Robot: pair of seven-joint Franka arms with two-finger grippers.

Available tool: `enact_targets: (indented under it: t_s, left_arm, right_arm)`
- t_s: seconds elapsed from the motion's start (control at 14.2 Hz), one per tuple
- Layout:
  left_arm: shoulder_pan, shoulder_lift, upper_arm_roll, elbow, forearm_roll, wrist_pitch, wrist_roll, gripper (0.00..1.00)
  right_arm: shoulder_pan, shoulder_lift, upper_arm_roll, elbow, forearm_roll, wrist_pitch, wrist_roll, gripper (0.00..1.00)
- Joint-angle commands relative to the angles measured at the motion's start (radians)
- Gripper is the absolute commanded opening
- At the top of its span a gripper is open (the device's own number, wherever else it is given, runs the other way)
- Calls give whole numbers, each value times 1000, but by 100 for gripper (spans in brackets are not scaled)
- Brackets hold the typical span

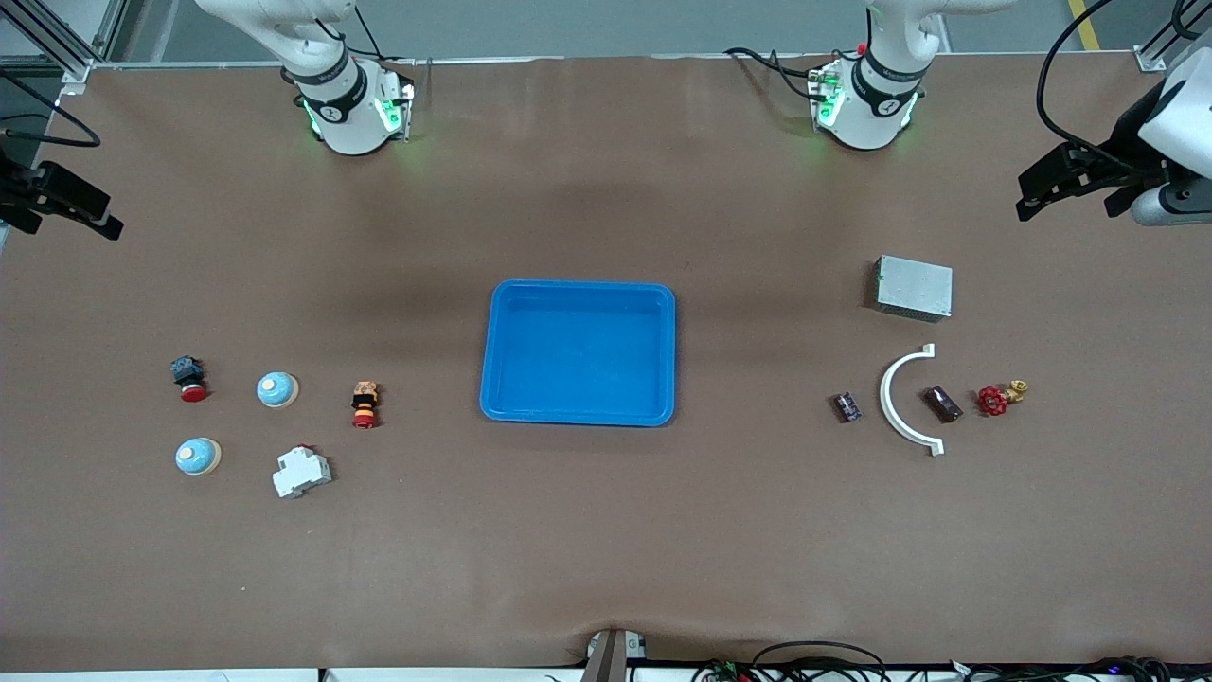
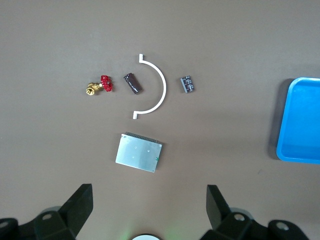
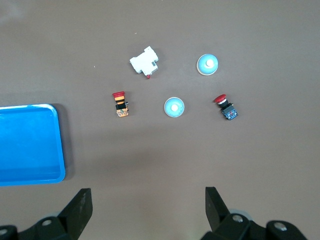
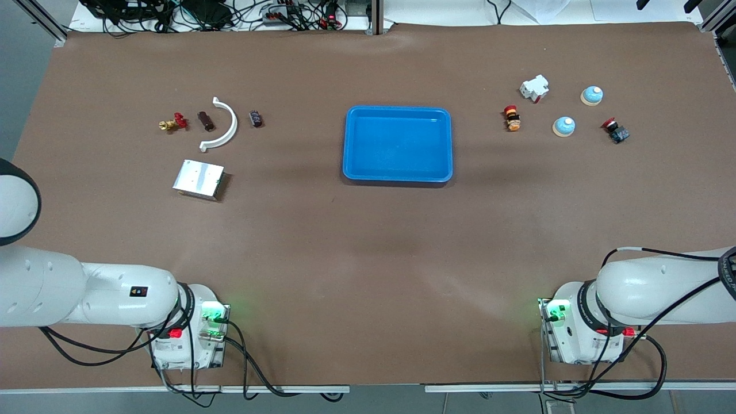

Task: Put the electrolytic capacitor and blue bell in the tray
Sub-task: 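Reach the left gripper to the capacitor while the right gripper reaches the bell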

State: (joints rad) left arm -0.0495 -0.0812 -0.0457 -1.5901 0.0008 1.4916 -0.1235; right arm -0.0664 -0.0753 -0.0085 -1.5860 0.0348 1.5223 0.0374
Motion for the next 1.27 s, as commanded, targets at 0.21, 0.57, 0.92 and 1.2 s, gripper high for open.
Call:
enact_targets:
  t_s: [0.21,0.57,0.92,1.2]
  left_arm:
    - [5,14,6,22,1,-21,-2,100]
    - [-6,170,3,61,31,-17,-27,100]
    - [-9,291,-6,-61,64,119,-239,100]
    - [-9,300,-23,-250,56,378,-404,100]
  right_arm:
    - [-9,-29,5,-26,5,5,13,100]
    - [-9,-28,7,-22,-35,18,6,100]
    - [-26,-15,4,-168,-41,166,-2,100]
    - [-52,93,5,-338,-38,450,-48,100]
